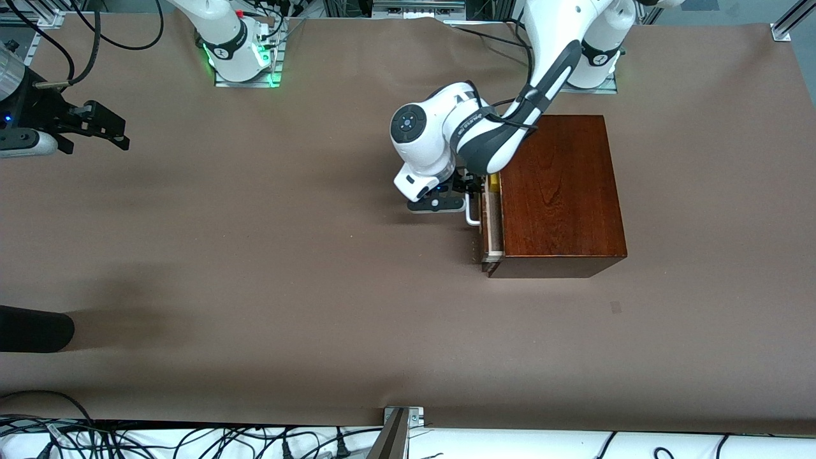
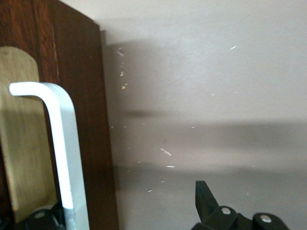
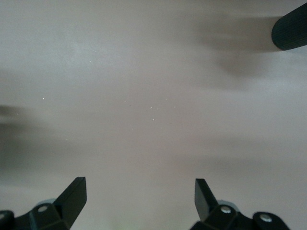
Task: Open drawer, take yellow block, close drawer
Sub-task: 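Pull the drawer open by its handle with the left gripper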
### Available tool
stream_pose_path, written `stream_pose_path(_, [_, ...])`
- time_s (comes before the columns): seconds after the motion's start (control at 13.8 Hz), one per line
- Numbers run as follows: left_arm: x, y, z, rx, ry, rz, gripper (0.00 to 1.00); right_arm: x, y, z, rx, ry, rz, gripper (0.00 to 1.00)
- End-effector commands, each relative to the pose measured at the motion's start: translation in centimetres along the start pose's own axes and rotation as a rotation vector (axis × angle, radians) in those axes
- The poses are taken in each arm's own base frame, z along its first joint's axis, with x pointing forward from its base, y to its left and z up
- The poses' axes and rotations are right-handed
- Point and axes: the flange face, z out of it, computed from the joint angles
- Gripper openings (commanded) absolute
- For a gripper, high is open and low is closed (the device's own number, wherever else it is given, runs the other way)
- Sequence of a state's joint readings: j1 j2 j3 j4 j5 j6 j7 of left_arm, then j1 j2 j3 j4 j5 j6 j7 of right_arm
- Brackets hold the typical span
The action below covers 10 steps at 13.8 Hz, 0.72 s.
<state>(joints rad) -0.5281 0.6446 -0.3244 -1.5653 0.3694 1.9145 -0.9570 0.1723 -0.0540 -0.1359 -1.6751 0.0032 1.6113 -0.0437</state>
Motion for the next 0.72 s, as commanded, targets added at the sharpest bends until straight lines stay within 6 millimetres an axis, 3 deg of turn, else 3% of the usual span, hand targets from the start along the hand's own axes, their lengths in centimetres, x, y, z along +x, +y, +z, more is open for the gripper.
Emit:
stream_pose_path(0.0, [0.3,3.5,-0.6,-0.119,0.001,-0.014,1.00,0.1,0.1,-0.6,-0.010,0.002,0.000,1.00])
stream_pose_path(0.22, [0.5,4.4,-0.8,-0.201,0.010,-0.032,1.00,0.2,0.1,-0.7,-0.011,0.006,0.000,1.00])
stream_pose_path(0.65, [-1.7,7.0,-1.1,-0.197,0.020,-0.029,1.00,0.2,0.0,-0.7,-0.009,0.006,-0.001,1.00])
